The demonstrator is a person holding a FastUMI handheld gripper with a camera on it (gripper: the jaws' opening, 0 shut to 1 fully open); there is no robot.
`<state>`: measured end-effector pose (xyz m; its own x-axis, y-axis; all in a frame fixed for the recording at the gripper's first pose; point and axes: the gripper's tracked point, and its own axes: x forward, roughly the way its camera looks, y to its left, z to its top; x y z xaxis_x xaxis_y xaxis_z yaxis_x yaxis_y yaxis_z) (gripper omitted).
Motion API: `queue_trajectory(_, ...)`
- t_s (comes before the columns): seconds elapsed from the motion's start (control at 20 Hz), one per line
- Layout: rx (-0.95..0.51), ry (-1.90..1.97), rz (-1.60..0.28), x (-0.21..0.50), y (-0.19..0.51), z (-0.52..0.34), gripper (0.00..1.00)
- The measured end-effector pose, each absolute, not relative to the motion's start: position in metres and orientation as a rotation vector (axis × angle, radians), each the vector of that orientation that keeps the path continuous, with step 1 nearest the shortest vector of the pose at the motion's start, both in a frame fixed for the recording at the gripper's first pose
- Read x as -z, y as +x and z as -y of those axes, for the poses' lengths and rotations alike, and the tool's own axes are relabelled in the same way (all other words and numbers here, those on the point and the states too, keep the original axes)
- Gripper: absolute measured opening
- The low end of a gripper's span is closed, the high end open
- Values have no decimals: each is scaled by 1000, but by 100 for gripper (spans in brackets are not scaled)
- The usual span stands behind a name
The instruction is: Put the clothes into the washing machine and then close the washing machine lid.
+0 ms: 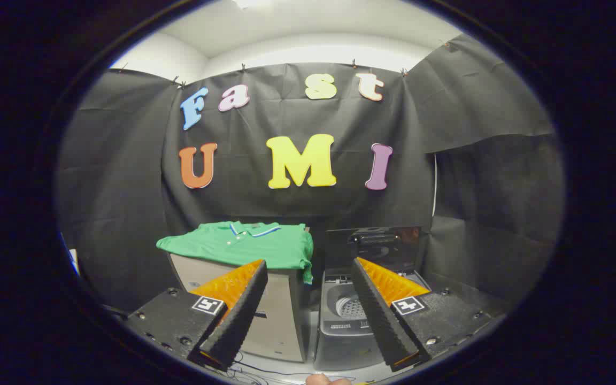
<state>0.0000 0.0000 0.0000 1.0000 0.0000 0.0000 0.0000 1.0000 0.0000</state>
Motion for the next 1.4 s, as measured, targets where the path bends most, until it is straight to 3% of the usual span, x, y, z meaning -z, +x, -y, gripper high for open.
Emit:
queue_trajectory(0.8, -16, -26, -12, -12, 3, -15, 99)
queue_trajectory(1.4, -113, 22, -23, -78, 46, -124, 99)
